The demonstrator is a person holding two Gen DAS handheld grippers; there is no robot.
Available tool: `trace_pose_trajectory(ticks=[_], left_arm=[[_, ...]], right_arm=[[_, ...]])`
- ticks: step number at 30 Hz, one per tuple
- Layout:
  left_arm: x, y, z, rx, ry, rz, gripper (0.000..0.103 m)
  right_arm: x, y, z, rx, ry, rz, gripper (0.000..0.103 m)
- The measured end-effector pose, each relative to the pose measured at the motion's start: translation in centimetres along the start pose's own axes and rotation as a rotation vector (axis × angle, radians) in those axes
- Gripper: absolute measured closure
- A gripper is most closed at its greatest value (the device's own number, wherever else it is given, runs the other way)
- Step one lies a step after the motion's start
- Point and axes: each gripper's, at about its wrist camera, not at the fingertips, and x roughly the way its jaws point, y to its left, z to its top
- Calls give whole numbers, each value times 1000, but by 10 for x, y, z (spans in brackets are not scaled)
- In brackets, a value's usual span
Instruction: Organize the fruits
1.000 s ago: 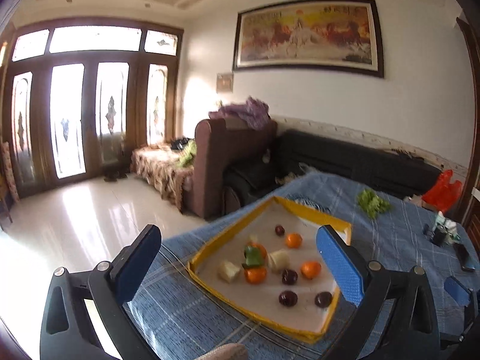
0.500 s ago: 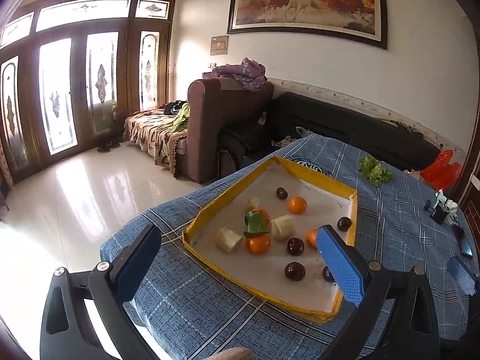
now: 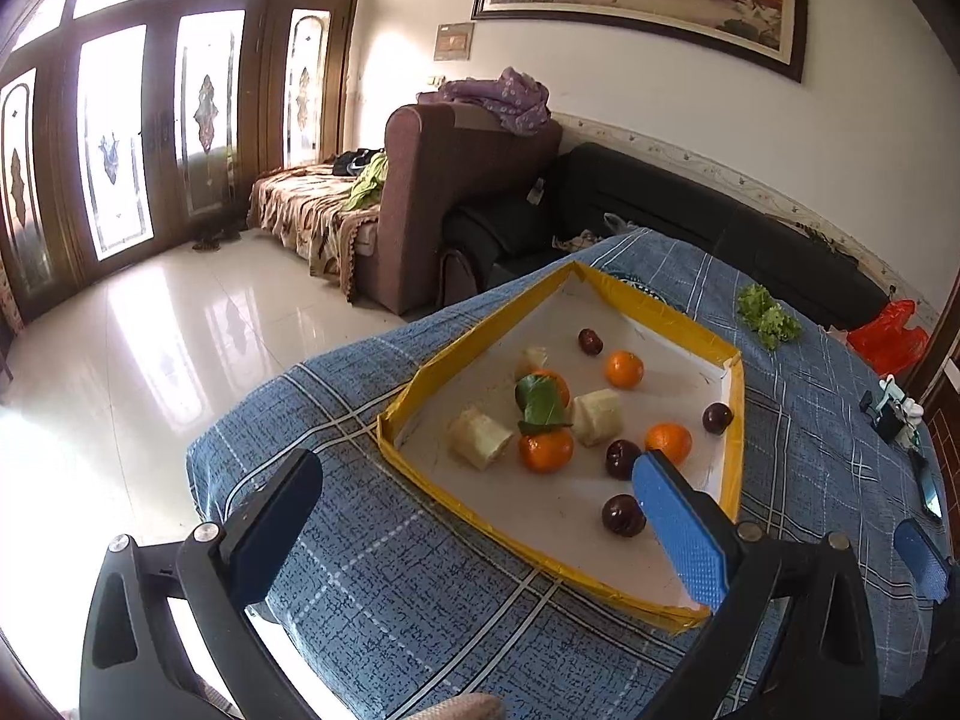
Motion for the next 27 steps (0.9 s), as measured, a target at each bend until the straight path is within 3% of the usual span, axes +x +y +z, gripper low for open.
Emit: trace_pose_trajectory(ticks=[10,15,23,27], left_arm=[[8,9,0,-26,19,12,0],[-2,15,2,-15,-45,47,0],[-11,12,4,9,-91,18,0],[-29,-1,10,69,-139,1,0]], right_arm=[[16,16,1,-34,56,-4,6],[20,21,6,-25,69,25,6],[22,26,6,-25,74,29,6],[16,15,8,7,59,22,6]])
